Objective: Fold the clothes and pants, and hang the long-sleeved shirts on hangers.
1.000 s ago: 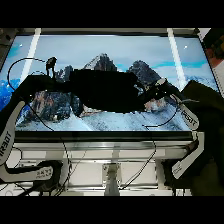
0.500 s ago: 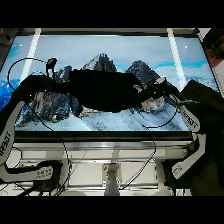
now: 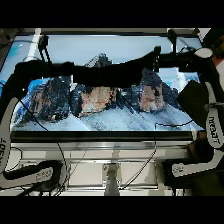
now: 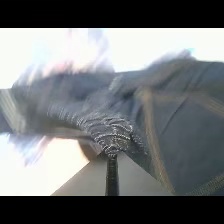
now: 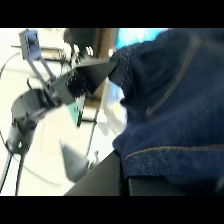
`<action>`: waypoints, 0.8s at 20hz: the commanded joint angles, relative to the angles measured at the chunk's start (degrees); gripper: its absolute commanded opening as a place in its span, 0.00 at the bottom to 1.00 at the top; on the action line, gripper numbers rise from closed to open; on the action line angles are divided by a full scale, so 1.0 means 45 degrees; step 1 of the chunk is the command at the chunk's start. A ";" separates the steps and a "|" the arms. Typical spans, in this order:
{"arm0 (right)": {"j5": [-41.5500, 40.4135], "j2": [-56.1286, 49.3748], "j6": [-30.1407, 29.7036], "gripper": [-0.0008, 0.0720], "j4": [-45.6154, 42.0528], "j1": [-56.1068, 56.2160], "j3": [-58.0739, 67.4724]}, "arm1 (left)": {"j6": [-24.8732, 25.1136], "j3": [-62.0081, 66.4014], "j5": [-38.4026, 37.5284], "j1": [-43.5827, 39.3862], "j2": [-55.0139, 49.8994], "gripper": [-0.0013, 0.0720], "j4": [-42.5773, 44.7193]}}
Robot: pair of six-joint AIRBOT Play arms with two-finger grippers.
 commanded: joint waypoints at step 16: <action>-0.3381 0.0204 0.2871 0.02 -0.2939 -0.0879 0.5610 | -0.3434 0.3706 -0.4930 -0.2336 -0.0758 0.05 0.0155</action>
